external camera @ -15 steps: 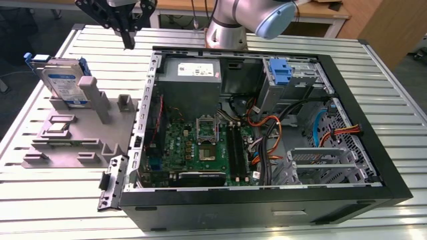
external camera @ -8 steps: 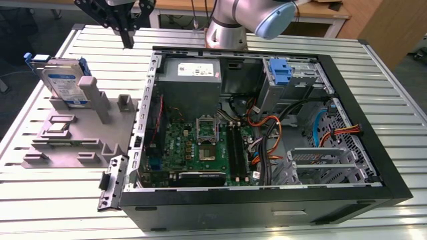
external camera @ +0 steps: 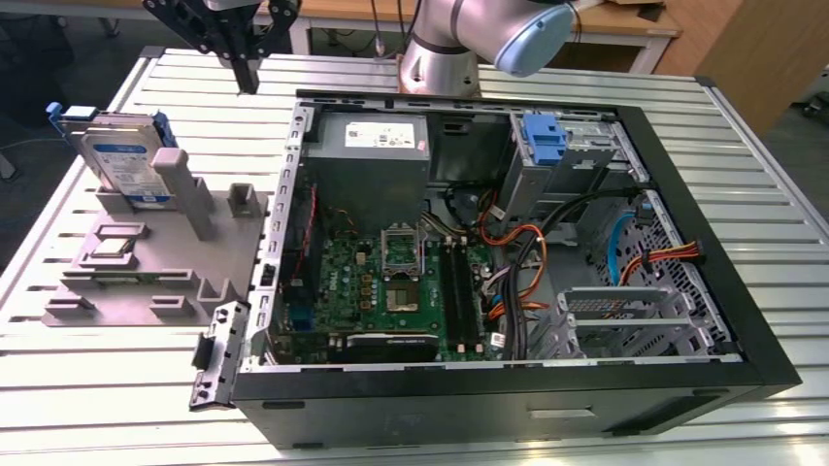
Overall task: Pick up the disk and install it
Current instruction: 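Reach for the disk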
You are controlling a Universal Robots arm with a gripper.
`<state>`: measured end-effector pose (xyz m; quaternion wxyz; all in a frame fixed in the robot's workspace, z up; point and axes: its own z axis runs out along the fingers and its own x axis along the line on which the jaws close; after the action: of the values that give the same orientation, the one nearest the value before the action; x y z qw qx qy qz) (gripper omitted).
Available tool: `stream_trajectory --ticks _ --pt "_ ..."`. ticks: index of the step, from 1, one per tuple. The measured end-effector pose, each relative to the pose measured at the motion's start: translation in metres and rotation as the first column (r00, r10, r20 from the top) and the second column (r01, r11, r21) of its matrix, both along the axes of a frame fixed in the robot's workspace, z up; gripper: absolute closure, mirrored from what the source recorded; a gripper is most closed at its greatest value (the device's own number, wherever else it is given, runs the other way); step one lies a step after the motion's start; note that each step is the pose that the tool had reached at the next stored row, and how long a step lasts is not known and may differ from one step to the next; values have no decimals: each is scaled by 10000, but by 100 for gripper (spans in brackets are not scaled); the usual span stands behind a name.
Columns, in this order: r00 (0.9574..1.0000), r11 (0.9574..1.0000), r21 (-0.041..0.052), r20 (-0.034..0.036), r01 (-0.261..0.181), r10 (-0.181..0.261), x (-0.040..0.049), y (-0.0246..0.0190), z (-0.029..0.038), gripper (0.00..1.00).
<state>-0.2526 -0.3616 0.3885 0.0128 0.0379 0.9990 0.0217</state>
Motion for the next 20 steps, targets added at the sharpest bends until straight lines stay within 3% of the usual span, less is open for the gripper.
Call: stream_trajectory --ticks 12,20 --pt "10000 10000 0 3 0 0 -60 22 -1 90" --pt "10000 10000 -1 5 -1 1 -137 103 -4 90"
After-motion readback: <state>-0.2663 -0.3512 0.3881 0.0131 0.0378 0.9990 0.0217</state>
